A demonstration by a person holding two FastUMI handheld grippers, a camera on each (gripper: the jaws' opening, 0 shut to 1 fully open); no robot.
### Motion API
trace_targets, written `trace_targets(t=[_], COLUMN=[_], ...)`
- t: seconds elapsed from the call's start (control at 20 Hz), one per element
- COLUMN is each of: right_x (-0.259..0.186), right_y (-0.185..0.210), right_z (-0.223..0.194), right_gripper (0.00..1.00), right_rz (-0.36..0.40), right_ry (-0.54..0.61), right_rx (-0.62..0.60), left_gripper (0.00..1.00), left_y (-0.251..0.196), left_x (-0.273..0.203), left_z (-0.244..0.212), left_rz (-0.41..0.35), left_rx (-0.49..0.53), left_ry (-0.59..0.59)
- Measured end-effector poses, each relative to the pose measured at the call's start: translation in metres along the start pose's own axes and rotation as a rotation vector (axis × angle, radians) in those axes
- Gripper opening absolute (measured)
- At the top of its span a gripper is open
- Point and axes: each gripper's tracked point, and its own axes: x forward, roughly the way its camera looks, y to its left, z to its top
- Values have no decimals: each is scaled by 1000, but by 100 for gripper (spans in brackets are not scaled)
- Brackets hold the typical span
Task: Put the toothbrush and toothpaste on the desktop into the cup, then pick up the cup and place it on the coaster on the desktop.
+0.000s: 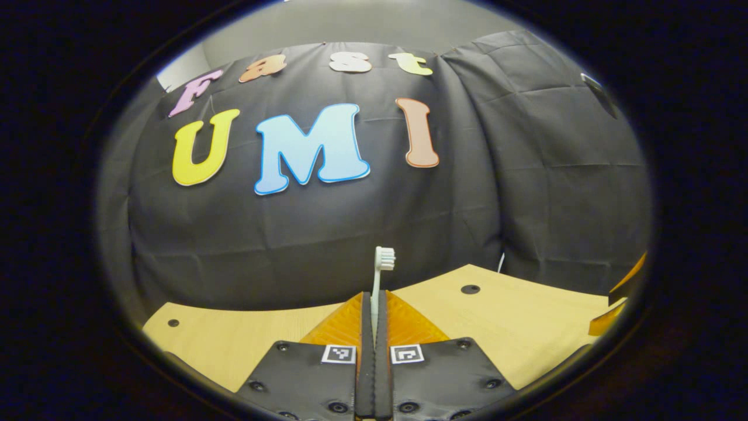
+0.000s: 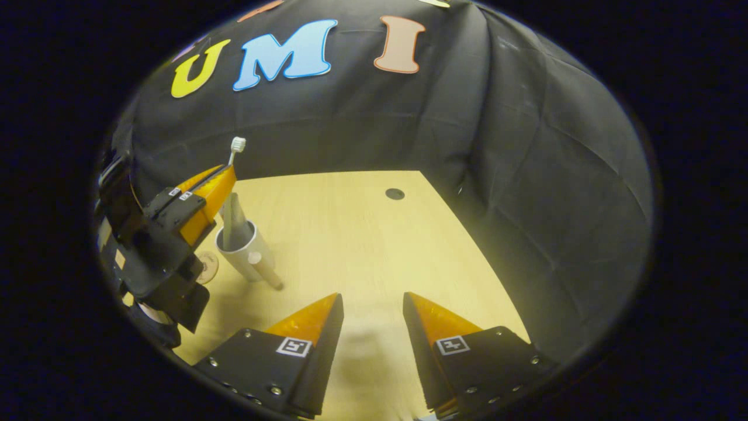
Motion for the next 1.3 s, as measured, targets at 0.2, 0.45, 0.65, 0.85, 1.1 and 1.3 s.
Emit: trace_targets(t=[0.2,0.45,0.65,0.85,1.1,1.3], right_x=[2,4,2,3,8,12], right_y=[7,14,19,31,52,71], right_z=[-4,-6,-3,-2,0,4], right_gripper=[63,63,63,63,63,63], right_rz=[10,20,29,65,150,247], right_ry=[16,18,15,14,21,36], right_rx=[-10,-16,-2,-5,-40,-91], left_gripper=[8,13,33,54,65,65], left_y=[-6,1,8,13,26,47], left_x=[-6,-7,-15,-30,-51,-66], left_z=[-13,-13,-12,-12,-15,-4], left_rz=[9,32,48,39,51,80], left_rx=[21,-6,-17,-58,-99,-98], left_ry=[-8,-18,-10,19,76,89])
